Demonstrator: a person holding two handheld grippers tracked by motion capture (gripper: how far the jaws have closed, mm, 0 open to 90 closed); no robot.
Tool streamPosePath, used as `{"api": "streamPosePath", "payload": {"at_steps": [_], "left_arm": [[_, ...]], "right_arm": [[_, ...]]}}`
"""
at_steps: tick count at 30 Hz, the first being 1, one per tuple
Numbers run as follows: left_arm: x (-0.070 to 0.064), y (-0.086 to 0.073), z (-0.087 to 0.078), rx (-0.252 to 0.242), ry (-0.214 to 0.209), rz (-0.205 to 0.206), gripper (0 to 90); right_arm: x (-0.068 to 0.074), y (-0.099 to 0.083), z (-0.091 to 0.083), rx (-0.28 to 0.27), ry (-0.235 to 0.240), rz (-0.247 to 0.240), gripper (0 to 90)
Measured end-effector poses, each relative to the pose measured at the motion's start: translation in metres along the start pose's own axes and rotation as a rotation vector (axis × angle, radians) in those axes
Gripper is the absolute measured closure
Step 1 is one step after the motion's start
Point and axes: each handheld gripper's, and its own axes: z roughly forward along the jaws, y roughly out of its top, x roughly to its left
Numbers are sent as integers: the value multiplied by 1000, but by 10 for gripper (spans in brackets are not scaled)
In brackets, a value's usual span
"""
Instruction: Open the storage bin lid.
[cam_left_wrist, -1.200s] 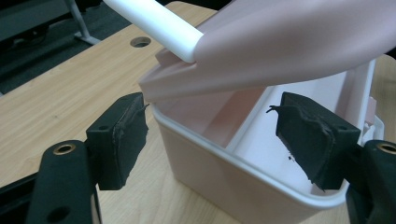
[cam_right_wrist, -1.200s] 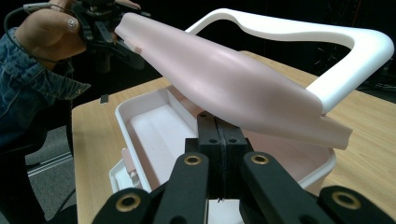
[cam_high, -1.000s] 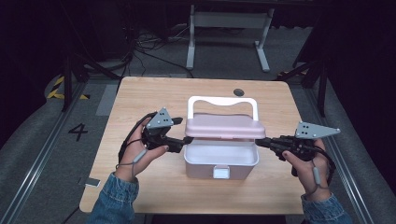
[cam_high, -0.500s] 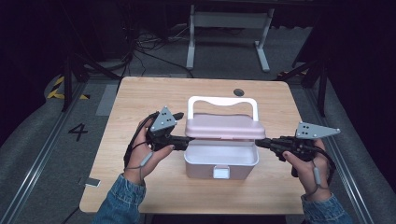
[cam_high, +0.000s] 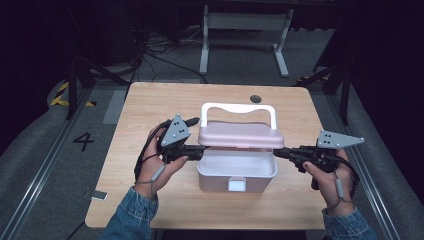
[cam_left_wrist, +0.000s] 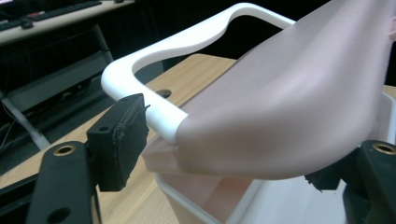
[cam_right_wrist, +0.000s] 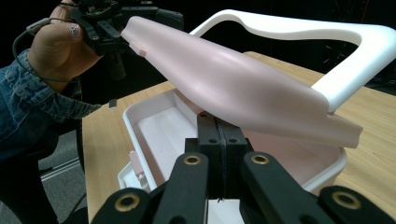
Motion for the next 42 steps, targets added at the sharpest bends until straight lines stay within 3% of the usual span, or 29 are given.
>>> {"api": "streamPosePath", "payload": {"at_steps": [7,9,17,20,22,26,29,35,40,42], "left_arm": [[-3,1,5,-8,-29,11,325],[-4,2,6,-7,-48,-9,342],[-3,3,12,-24,-66,-25,331],[-2,3,15,-37,-58,-12,281],[-4,4,16,-43,-80,-13,333],[-4,7,17,-52,-82,50,385],[-2,9,17,-57,-86,56,399],[2,13,18,-76,-85,32,430],[10,18,21,-92,-90,-28,443],[14,20,21,-88,-78,-24,473]], "right_arm": [[0,0,0,-3,3,6,897],[1,0,0,-9,5,11,888],[1,-1,-6,-21,4,33,835],[0,-2,-10,-29,-5,38,832],[0,-2,-13,-33,-10,40,832],[0,-3,-22,-42,-29,44,827],[0,-3,-26,-49,-38,49,823],[0,-5,-39,-63,-71,59,820],[1,-5,-51,-80,-99,67,817],[1,-5,-55,-94,-107,70,815]]}}
